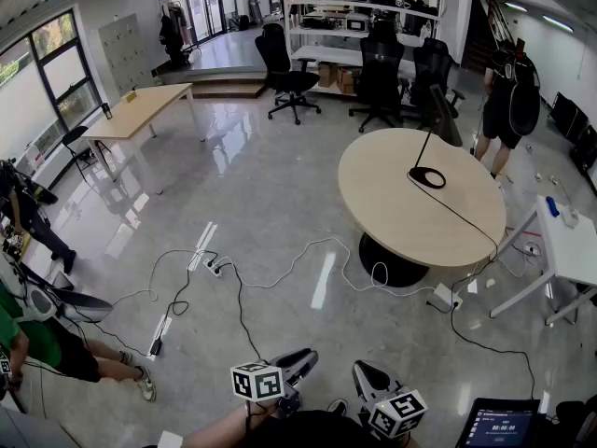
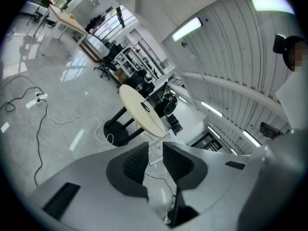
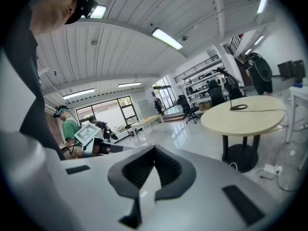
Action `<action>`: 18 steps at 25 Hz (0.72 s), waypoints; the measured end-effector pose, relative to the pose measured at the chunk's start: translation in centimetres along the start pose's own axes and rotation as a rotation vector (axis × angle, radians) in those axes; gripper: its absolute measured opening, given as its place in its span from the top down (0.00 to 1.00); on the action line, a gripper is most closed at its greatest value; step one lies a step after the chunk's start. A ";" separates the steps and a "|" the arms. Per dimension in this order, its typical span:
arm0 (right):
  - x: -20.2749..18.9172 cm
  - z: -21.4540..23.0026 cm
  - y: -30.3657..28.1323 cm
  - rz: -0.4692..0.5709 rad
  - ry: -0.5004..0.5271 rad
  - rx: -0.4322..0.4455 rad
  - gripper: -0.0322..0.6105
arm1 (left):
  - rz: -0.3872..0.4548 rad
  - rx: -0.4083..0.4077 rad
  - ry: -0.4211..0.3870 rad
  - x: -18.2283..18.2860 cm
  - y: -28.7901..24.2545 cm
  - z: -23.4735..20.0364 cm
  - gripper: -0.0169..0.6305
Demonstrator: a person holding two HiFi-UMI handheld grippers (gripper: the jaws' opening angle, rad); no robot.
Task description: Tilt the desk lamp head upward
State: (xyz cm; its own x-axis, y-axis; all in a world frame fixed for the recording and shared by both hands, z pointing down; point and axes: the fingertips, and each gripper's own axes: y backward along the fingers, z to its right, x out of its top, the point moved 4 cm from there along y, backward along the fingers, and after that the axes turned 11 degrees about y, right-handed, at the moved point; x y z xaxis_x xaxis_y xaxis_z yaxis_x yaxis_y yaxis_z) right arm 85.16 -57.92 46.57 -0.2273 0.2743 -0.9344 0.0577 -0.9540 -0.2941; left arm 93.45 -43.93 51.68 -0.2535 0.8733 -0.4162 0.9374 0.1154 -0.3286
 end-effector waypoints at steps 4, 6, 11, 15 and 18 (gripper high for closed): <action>0.0 0.7 0.2 0.005 -0.006 -0.003 0.95 | -0.002 0.004 0.000 -0.1 -0.6 0.1 0.82; -0.2 0.9 0.3 0.005 -0.008 -0.003 0.95 | -0.004 0.006 -0.001 -0.2 -0.7 0.1 0.82; -0.5 1.0 0.3 0.003 -0.011 -0.009 0.95 | -0.012 0.017 -0.006 -0.6 -0.7 -0.1 0.82; -0.2 1.2 0.4 0.030 -0.022 -0.020 0.95 | -0.009 0.022 -0.005 -0.5 -0.7 -0.2 0.82; -0.3 1.6 0.9 0.036 -0.029 -0.026 0.95 | -0.020 0.022 -0.008 -0.9 -1.1 0.1 0.82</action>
State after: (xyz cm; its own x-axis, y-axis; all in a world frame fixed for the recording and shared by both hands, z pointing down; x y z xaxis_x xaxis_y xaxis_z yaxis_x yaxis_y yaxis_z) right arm 83.74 -59.02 46.90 -0.2530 0.2361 -0.9382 0.0914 -0.9596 -0.2661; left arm 92.60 -44.88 52.35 -0.2739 0.8670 -0.4163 0.9266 0.1219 -0.3557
